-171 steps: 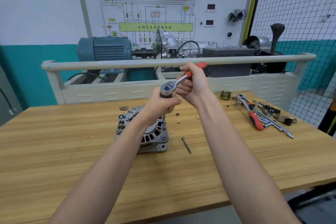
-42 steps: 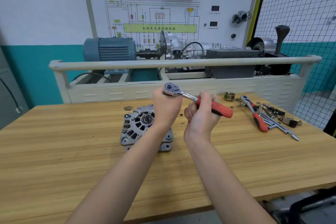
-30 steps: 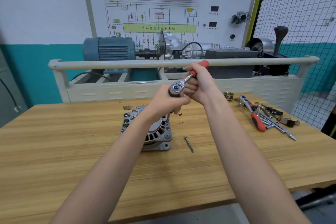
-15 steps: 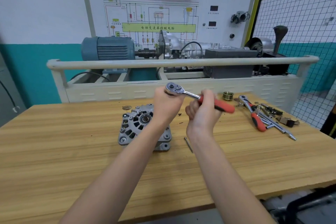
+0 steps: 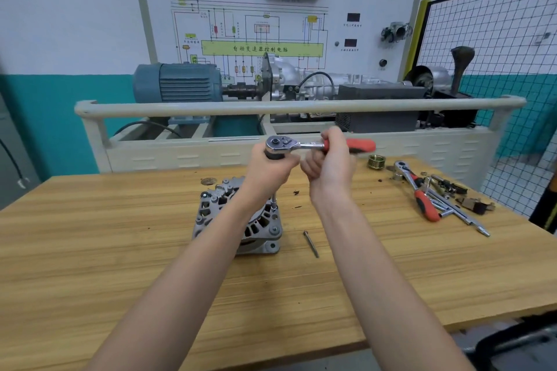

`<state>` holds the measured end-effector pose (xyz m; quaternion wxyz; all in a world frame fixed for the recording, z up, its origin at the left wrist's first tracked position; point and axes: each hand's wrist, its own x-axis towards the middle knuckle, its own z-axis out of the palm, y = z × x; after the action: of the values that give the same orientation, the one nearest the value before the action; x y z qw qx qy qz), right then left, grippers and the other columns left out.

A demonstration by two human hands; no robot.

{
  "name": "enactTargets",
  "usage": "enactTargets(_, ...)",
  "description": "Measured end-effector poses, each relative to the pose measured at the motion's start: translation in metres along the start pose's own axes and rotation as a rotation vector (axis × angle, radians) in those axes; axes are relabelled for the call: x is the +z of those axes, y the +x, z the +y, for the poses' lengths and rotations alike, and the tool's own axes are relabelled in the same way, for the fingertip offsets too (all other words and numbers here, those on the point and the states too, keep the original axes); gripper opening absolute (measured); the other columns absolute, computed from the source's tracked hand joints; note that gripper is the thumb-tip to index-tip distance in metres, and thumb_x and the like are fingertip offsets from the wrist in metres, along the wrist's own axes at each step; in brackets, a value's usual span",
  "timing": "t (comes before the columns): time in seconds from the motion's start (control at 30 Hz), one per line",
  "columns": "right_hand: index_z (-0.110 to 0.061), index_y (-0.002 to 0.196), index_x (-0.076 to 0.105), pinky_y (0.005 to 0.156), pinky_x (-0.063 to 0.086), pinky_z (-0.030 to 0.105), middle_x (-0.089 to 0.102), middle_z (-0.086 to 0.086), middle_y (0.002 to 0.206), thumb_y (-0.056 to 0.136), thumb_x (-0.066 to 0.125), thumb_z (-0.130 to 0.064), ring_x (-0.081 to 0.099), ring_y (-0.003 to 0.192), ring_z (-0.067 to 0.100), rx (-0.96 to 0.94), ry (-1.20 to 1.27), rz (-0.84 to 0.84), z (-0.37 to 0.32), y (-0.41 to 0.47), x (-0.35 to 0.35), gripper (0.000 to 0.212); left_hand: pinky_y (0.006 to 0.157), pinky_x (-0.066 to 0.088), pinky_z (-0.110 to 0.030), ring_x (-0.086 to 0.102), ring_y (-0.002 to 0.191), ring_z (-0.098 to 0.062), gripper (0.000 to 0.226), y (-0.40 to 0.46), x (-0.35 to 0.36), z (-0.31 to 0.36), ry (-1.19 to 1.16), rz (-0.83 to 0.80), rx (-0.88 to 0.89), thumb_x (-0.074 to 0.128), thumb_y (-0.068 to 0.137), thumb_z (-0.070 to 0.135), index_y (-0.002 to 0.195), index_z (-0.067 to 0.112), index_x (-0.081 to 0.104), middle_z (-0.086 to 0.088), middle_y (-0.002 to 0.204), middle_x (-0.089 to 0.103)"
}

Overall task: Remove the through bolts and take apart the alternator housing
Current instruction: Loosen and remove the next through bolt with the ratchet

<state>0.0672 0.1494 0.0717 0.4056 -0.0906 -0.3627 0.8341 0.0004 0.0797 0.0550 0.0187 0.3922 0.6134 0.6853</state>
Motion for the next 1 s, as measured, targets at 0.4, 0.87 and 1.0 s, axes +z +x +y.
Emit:
enactTargets(0.4,-0.021,0.049,0.033,0.033,0.017,0.016,0.022,-0.008,0.035,0.090,0.046,-0.010,0.016,0.030,0.007,0.109,-0.169,-0.242,-0.015,0.008,-0.003,0.044,0.051,0.036,-0.029,0.041,0.043,-0.017,0.044,-0.007,-0.012,0.003,0.074,-0.116,0.041,0.059,0.075,-0.003,0.042,0.023,0.048,0.006,0.041,0.045)
enactTargets(0.87,-0.025,0.054,0.041,0.037,0.022,0.017,0.029,-0.009,0.042,0.087,0.052,-0.004,0.026,0.034,0.007,-0.238,0.113,0.069,0.022,-0.036,-0.010,0.040,0.044,0.024,-0.019,0.026,0.043,-0.002,0.046,-0.009,0.014,-0.004,0.066,0.242,0.053,0.056,0.078,-0.011,0.052,0.020,0.034,0.012,0.046,0.033)
enactTargets(1.0,-0.022,0.058,0.039,0.037,0.021,0.017,0.029,-0.010,0.041,0.084,0.052,-0.006,0.025,0.034,0.007,-0.222,0.084,0.036,0.019,-0.039,-0.009,0.033,0.042,0.024,-0.016,0.026,0.042,-0.002,0.044,-0.010,0.013,-0.005,0.042,0.211,0.022,0.056,0.077,-0.011,0.052,0.019,0.035,0.014,0.040,0.034)
